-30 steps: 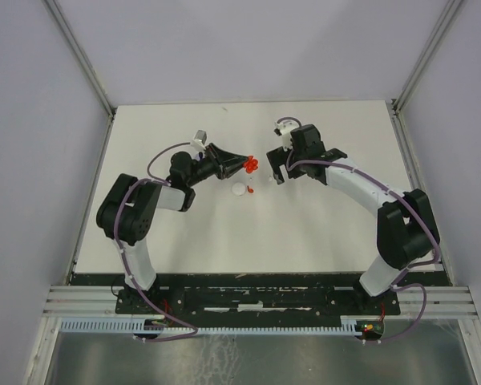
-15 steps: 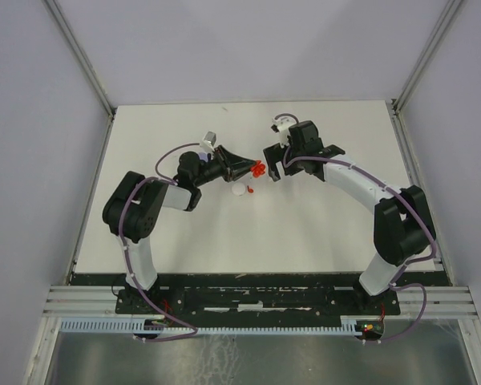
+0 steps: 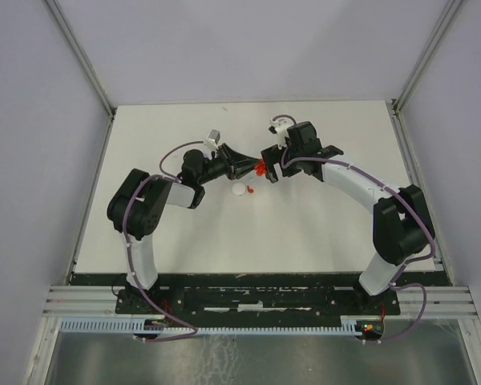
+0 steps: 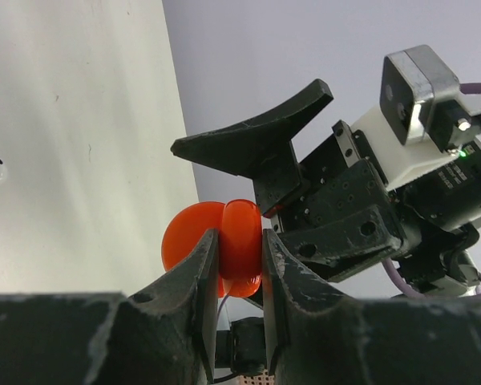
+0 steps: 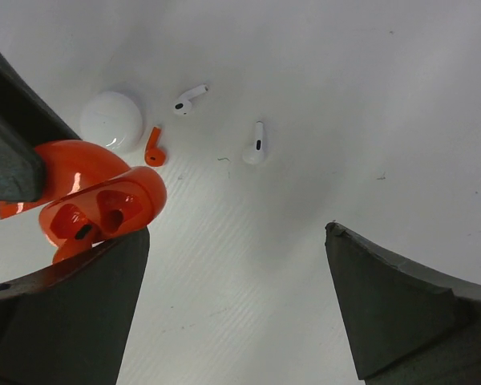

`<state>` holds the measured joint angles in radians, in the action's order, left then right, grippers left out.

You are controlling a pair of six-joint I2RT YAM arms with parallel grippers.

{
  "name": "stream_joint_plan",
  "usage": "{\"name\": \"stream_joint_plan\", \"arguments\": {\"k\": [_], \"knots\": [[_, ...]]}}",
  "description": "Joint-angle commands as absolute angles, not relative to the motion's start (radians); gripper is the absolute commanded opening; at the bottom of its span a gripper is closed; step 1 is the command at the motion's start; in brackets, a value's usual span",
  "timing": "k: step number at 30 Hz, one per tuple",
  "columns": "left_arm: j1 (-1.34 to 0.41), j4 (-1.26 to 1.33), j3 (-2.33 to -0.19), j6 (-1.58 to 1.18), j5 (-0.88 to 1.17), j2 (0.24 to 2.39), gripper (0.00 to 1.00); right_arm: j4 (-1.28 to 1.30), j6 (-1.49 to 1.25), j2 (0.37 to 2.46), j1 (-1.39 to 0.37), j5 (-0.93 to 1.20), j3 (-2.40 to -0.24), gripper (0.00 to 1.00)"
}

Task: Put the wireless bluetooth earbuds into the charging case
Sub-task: Adjust the earbud with the charging case, then adjust the earbud at the center of the board.

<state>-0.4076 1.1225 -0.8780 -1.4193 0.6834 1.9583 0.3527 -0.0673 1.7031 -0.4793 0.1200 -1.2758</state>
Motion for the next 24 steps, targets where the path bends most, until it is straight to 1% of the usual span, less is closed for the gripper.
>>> {"name": "stream_joint_plan", "arguments": {"k": [1,10,13,17,21,24], "knots": [[-0.416,1.156,-0.919,-1.394,0.669,1.981,0.03,0.305,-0.086,1.694,-0.509,0.125,-1.308,0.99],[-0.41,1.183,-0.925,-1.424,0.631,1.995,0.03,0.29,-0.105,1.676,-0.529,0.067,-1.275,0.99],[-0.378,1.266,-0.852,-1.463,0.563,1.969,0.03,0.26,-0.124,1.652,-0.53,0.027,-1.228,0.99],[-0.308,1.43,-0.693,-1.526,0.445,1.913,0.03,0.205,-0.137,1.646,-0.539,0.017,-1.171,0.99],[-0.273,1.5,-0.581,-1.545,0.39,1.857,0.03,0.217,-0.135,1.709,-0.574,0.017,-1.211,0.9],[-0.261,1.525,-0.528,-1.553,0.381,1.832,0.03,0.224,-0.121,1.761,-0.625,-0.038,-1.24,0.89]]}}
